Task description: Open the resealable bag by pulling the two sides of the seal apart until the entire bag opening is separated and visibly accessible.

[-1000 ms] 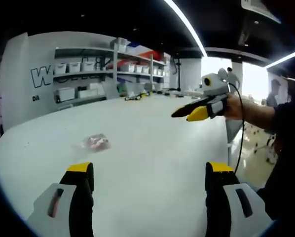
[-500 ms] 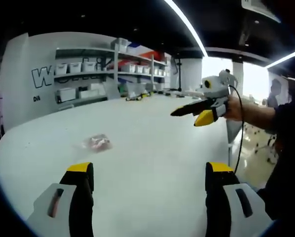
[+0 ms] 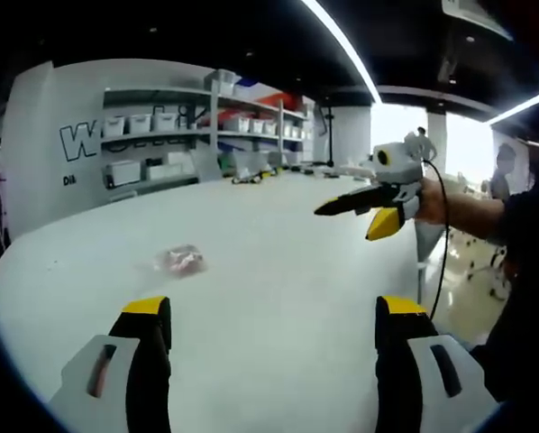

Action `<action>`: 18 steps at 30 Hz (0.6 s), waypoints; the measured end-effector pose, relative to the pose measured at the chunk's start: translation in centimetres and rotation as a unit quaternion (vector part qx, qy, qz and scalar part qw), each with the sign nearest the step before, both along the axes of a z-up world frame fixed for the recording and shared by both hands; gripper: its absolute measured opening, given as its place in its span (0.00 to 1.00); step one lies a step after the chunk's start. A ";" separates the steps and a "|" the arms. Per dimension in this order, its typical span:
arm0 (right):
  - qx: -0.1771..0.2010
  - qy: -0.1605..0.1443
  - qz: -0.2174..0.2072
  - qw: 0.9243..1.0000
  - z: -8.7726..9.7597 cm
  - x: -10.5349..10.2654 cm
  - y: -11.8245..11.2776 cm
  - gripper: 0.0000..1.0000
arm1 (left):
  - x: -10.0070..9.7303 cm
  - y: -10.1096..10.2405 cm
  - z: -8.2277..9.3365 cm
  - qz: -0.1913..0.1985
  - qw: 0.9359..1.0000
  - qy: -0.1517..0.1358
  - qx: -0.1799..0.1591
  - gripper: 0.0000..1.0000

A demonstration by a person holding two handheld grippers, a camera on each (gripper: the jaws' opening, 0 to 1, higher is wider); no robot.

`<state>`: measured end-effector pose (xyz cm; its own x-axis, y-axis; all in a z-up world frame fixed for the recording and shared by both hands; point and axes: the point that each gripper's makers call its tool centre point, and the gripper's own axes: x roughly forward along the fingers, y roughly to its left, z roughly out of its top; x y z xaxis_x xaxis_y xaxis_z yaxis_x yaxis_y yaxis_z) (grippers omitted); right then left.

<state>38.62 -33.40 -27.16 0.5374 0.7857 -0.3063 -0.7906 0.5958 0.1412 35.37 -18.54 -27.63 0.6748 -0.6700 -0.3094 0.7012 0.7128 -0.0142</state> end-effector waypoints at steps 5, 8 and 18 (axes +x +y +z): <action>-0.002 -0.001 0.003 1.000 0.0 -0.2 0.1 0.99 | 0.0 0.0 0.0 0.001 1.000 0.001 0.000 0.93; -0.001 0.000 0.004 1.000 0.0 -0.4 0.2 0.99 | 0.0 0.0 0.0 0.001 1.000 0.001 -0.002 0.93; 0.003 0.005 0.004 1.000 -0.4 -0.7 0.2 0.97 | 0.0 0.0 -0.1 0.001 1.000 0.002 -0.001 0.93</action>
<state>37.90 -33.20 -27.54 0.5281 0.7914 -0.3078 -0.7937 0.5889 0.1524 35.37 -18.56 -27.77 0.6746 -0.6694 -0.3111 0.7001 0.7138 -0.0177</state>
